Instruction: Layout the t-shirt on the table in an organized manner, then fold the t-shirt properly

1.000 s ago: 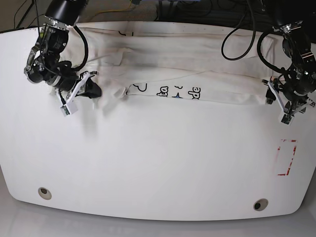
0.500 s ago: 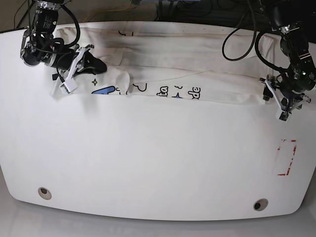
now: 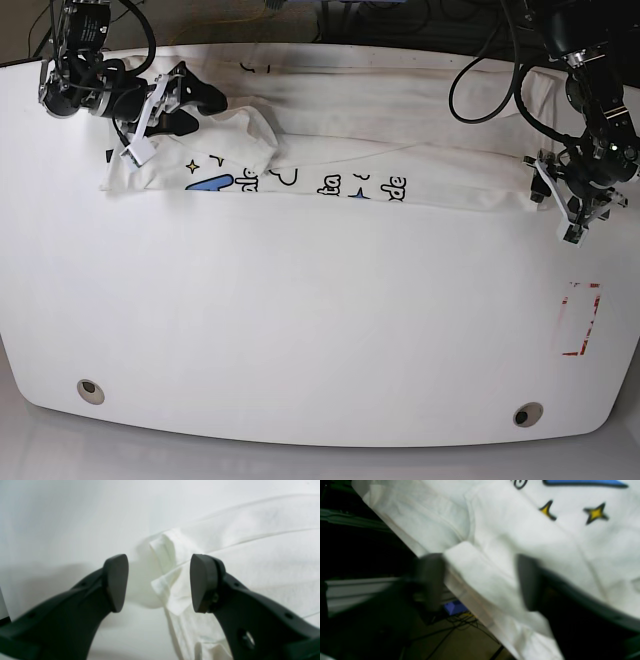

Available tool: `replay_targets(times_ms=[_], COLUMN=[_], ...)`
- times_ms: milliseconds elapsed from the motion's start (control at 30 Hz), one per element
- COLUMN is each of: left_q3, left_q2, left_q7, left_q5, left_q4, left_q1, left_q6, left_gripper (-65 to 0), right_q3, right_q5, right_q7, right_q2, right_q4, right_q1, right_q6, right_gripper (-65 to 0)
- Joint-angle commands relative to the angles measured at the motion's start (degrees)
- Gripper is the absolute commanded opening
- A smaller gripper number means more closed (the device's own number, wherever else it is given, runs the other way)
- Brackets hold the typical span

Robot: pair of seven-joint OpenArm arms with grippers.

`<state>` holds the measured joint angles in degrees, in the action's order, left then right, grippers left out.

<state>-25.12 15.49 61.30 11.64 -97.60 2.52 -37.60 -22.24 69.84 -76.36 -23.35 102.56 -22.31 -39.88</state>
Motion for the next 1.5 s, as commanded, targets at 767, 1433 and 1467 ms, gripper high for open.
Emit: replay_targets(times_ms=[767, 1433, 1467], left_q3=[-3.3, -14.5, -14.5], left_q2=[-0.7, -2.9, -2.9], left_q7=[4.3, 4.7, 4.7], left_q5=[11.6, 24.4, 24.4], left_q4=[-13.9, -12.3, -12.3], left_q1=[6.1, 7.5, 7.5], left_q6=[-0.2, 0.2, 0.2], left_gripper=[-28.3, -28.1, -28.1], right_q3=[-4.1, 0.7, 0.7], right_q5=[-4.3, -37.5, -37.6], right_q7=[1.1, 10.5, 10.7], right_q2=[0.7, 9.9, 9.8], right_q4=[4.5, -1.9, -2.6], right_q1=[0.7, 3.4, 3.4], right_q6=[-0.1, -0.1, -0.1], right_gripper=[-36.9, -50.6, -50.6])
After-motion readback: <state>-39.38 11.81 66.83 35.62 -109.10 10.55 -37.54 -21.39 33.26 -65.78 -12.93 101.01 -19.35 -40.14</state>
